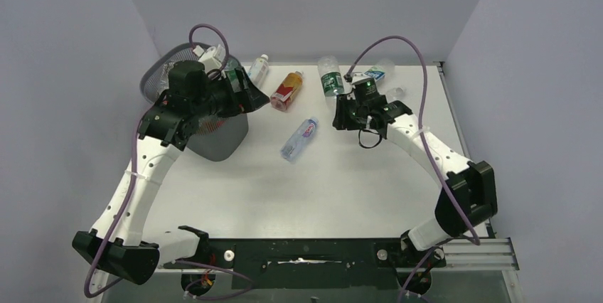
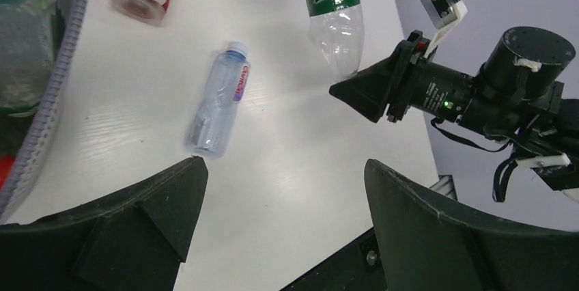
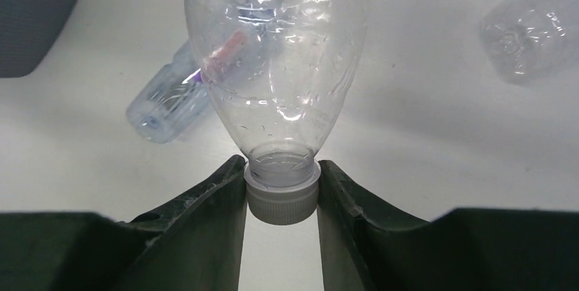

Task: Put the plastic bottles in the bin
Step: Pick up the plastic bottle at the center of the board.

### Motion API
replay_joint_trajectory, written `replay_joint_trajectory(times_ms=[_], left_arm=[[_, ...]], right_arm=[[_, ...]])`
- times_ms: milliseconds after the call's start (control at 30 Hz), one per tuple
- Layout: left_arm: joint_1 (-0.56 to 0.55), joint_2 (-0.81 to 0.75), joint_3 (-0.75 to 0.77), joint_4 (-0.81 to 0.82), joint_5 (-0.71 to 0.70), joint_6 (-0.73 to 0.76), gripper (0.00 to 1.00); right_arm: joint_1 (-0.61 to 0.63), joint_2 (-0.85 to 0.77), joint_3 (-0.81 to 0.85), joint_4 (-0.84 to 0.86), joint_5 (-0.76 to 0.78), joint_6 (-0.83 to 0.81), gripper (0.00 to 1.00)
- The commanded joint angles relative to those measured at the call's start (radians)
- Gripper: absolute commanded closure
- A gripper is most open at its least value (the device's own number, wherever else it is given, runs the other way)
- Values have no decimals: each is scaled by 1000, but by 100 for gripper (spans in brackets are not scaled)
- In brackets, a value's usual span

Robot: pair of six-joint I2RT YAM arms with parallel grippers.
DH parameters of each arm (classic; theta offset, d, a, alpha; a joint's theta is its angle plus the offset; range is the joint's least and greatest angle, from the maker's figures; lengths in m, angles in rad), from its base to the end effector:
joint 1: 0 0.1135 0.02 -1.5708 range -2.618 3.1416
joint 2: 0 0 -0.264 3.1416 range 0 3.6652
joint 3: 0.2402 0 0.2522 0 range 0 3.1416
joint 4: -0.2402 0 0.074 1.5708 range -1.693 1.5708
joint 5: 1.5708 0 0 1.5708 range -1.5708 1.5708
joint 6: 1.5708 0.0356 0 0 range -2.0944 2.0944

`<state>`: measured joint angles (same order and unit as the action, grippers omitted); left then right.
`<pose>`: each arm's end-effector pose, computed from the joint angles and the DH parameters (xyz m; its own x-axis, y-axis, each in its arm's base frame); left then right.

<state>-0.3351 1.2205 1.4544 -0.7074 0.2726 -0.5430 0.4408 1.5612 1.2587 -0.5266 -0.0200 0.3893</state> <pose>0.2331 -0.0913 0.4272 -0.6493 -0.3008 -0.6985 0.2424 0.7887 -0.5650 0.3101 0.1471 0.2810 -0.7835 0.0500 -0.6194 -0.1529 0.9506 0.2700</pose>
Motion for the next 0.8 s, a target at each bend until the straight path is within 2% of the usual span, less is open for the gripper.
replay_joint_trajectory(times_ms=[0, 300, 533, 767], left_arm=[[-11, -47, -77, 237, 112, -118, 13], [-45, -39, -149, 364, 148, -253, 13], [-89, -56, -224, 455, 106, -319, 13], [-110, -64, -249, 445, 33, -319, 13]], right_arm=[[44, -143, -37, -15, -42, 67, 76], [182, -300, -50, 6, -94, 156, 74], [317, -305, 9, 1, -49, 189, 74], [417, -298, 53, 2, -1, 214, 74]])
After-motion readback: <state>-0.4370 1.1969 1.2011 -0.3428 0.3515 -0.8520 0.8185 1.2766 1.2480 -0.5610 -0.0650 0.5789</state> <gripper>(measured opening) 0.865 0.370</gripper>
